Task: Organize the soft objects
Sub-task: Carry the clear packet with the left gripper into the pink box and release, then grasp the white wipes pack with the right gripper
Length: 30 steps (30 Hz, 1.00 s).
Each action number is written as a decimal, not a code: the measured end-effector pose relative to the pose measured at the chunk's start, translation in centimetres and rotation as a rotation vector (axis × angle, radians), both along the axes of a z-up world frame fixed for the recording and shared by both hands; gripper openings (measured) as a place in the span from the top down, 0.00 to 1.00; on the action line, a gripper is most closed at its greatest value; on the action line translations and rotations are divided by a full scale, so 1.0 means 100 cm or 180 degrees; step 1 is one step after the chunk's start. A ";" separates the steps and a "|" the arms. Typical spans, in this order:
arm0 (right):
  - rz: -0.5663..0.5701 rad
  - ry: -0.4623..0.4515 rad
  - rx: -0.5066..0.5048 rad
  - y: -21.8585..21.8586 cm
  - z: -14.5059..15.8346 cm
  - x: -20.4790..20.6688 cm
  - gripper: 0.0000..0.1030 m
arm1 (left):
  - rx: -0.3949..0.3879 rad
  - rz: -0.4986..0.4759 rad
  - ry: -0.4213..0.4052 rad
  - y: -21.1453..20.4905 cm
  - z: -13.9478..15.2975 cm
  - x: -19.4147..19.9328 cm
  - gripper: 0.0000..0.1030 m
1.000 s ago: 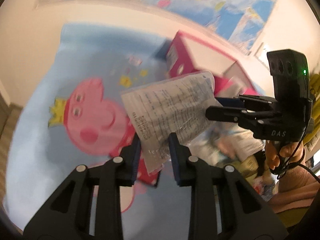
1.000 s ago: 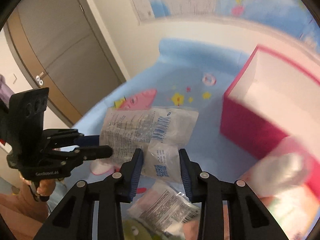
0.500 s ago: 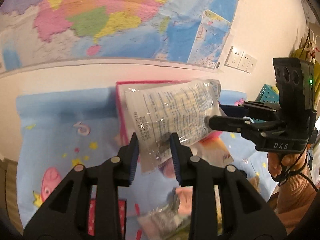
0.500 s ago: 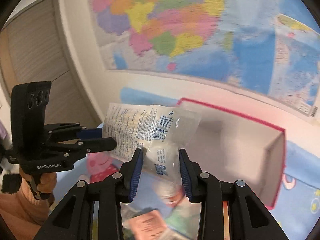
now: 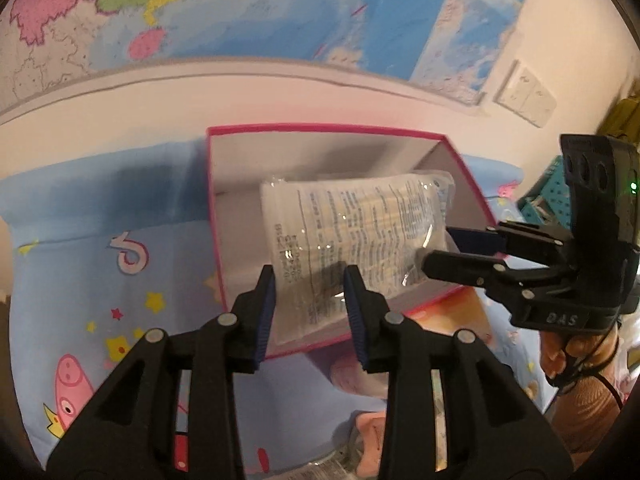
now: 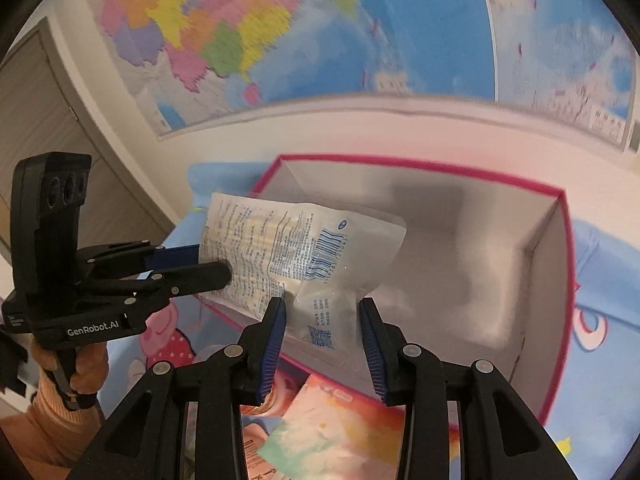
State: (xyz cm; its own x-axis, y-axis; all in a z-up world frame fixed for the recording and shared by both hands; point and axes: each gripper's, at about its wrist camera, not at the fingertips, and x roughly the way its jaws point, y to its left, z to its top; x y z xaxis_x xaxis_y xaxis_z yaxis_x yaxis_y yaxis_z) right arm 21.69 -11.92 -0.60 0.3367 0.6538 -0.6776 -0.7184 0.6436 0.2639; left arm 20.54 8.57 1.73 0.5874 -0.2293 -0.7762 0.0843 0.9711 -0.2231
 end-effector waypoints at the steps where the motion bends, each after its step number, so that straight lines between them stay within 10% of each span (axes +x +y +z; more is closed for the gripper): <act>1: 0.0014 0.0055 -0.0009 0.002 -0.003 0.004 0.62 | 0.0055 0.0034 0.0022 0.000 -0.002 0.002 0.66; 20: -0.0009 0.0324 -0.0103 0.003 -0.023 0.019 0.52 | 0.0333 0.0339 -0.0120 0.001 0.009 0.002 0.44; 30: 0.0071 -0.0146 0.0353 -0.042 0.020 -0.032 0.41 | 0.0071 0.0201 -0.0734 -0.004 0.039 -0.068 0.32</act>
State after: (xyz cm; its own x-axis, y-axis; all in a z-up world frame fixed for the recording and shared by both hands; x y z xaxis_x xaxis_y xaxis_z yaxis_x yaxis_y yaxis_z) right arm 18.46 -16.10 1.44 0.3503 0.7315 -0.5850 -0.7452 0.5960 0.2990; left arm 13.76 8.16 5.60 0.7623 -0.1707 -0.6243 0.0694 0.9806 -0.1835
